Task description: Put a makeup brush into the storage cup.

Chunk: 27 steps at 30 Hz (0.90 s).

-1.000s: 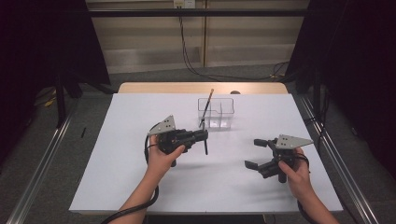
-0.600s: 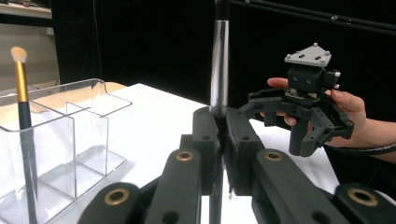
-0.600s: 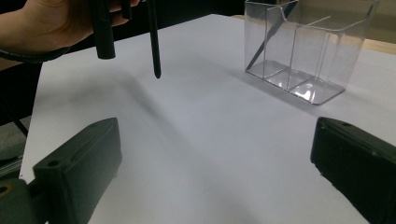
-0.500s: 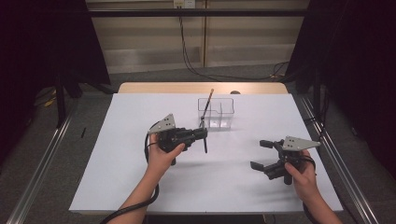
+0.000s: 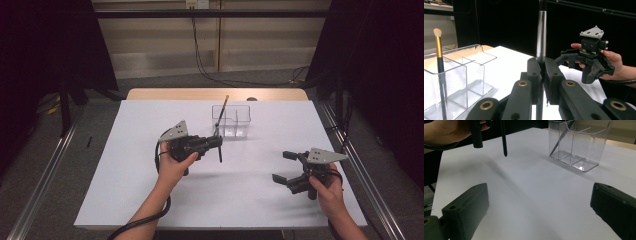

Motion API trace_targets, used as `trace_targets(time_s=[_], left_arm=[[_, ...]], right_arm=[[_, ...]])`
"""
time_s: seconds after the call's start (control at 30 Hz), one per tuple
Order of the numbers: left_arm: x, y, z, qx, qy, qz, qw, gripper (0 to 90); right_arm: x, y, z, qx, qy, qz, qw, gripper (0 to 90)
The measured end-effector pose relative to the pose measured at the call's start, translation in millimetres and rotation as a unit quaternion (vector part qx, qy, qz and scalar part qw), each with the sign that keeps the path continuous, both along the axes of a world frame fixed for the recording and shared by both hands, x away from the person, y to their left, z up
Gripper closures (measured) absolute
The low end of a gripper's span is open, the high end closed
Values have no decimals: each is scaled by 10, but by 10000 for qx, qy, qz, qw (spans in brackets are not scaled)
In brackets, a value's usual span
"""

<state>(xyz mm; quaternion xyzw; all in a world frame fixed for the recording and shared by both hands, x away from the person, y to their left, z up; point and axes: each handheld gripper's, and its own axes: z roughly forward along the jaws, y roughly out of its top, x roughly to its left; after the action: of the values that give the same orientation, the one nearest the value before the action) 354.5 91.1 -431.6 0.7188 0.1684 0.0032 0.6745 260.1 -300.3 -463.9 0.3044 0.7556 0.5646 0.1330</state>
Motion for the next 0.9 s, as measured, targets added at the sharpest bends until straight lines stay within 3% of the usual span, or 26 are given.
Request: trace_targets(time_s=[0.9], left_arm=[[126,-11,15,-10,-8,131,9999,838]], right_arm=[[-108,-142,-65,82,-76,-173,9998,15]])
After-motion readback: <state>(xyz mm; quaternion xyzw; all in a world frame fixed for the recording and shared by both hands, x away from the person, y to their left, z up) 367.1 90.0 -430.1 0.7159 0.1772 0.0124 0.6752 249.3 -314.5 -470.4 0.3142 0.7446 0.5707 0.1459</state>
